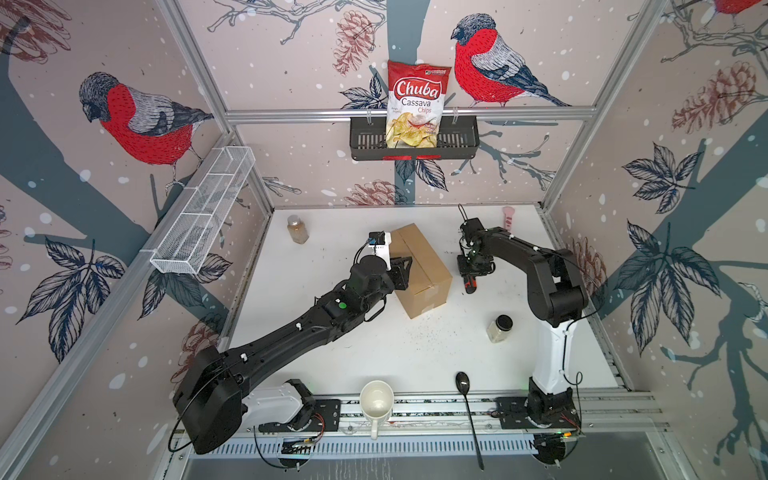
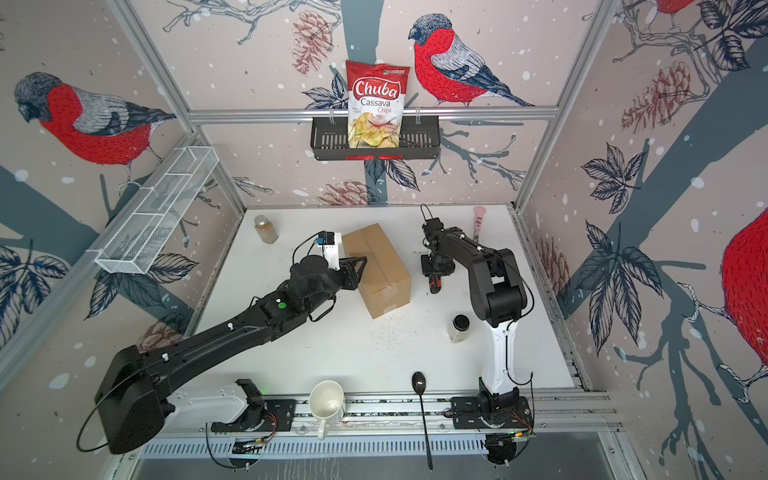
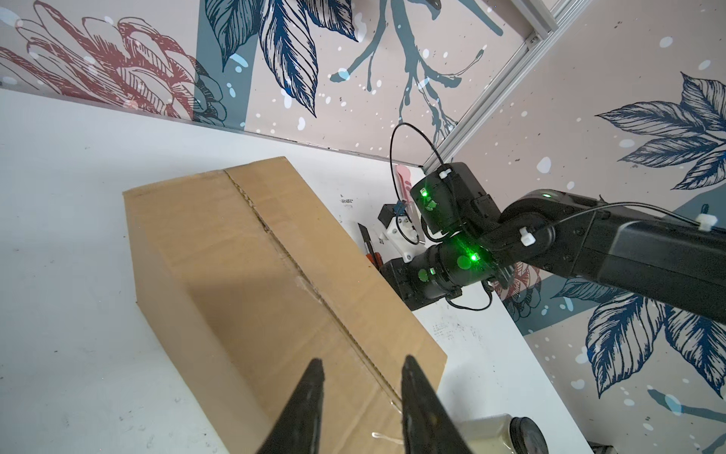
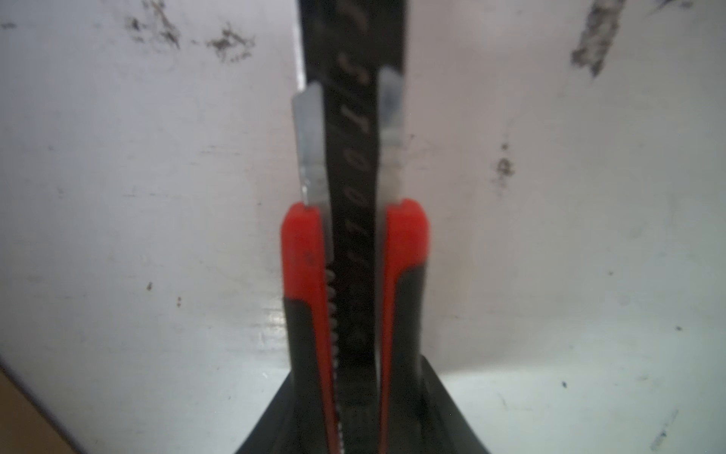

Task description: Unpack the express box

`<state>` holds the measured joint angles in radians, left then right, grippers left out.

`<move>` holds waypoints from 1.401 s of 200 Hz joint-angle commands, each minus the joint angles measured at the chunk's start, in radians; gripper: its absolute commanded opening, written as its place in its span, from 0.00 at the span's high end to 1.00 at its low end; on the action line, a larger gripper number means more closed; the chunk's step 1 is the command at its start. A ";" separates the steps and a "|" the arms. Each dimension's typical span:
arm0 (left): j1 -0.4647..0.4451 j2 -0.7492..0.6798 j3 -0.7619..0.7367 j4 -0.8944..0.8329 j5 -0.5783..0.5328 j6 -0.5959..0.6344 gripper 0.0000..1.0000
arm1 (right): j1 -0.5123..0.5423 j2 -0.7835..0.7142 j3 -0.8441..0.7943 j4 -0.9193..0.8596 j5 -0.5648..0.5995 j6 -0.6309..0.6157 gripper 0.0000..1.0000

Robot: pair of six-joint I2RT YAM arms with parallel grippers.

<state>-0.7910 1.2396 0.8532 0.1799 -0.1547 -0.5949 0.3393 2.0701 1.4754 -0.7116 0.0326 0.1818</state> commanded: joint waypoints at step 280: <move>0.072 0.434 0.382 0.071 0.423 -0.071 0.31 | 0.170 -0.454 0.088 -0.213 -0.010 0.007 0.91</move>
<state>-0.7246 1.6444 1.2217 0.1677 0.2050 -0.6289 0.4839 1.6466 1.5410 -0.8913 0.0269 0.2031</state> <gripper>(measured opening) 0.692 0.315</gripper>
